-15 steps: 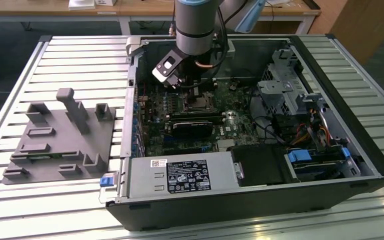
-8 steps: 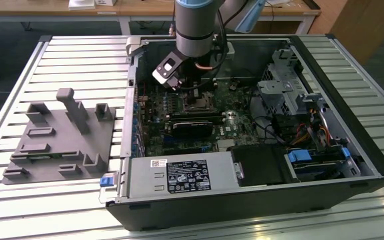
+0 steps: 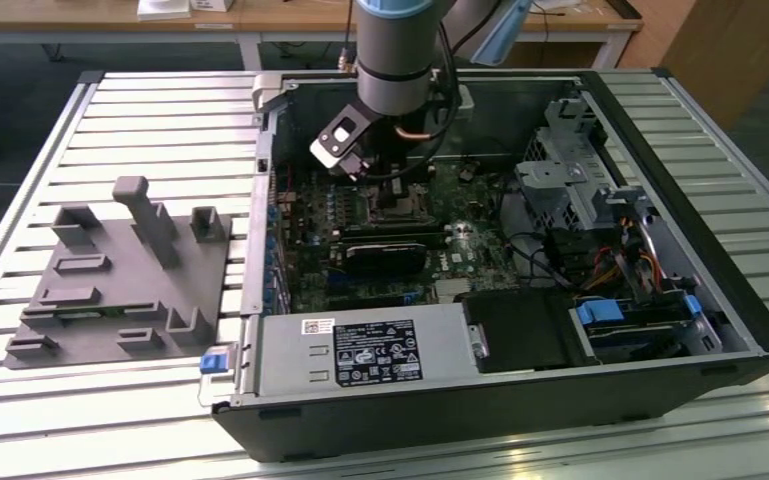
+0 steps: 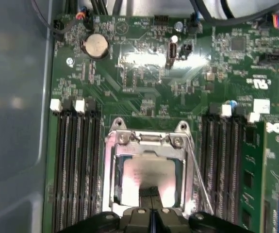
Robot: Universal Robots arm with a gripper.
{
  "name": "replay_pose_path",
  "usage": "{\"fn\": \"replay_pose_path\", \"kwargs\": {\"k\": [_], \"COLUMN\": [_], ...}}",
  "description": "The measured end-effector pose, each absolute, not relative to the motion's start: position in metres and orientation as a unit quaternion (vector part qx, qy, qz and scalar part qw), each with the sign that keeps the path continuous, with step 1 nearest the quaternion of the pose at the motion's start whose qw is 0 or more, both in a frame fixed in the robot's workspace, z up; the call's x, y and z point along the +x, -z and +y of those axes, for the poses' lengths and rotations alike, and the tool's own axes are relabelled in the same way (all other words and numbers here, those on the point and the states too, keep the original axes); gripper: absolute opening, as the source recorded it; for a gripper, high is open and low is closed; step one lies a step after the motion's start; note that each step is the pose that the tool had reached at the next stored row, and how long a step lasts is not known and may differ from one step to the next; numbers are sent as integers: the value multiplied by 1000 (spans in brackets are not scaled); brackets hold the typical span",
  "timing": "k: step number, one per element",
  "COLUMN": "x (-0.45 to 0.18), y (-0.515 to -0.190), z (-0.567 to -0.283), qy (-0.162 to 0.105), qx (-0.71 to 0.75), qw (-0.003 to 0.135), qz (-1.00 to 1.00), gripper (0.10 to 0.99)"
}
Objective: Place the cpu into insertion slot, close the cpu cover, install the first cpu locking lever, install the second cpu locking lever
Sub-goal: 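Close the cpu cover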
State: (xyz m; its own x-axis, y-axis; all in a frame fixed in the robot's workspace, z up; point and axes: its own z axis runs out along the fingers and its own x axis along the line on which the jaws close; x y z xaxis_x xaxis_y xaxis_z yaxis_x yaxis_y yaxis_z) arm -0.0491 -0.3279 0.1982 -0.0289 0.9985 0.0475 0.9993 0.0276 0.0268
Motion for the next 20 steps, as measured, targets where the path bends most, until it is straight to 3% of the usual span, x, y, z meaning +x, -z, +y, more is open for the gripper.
{"fn": "replay_pose_path", "kwargs": {"k": [20], "x": [-33], "y": [-207], "z": [-327], "qy": [26], "qx": [-697], "qw": [8], "qz": [-717], "gripper": [106]}}
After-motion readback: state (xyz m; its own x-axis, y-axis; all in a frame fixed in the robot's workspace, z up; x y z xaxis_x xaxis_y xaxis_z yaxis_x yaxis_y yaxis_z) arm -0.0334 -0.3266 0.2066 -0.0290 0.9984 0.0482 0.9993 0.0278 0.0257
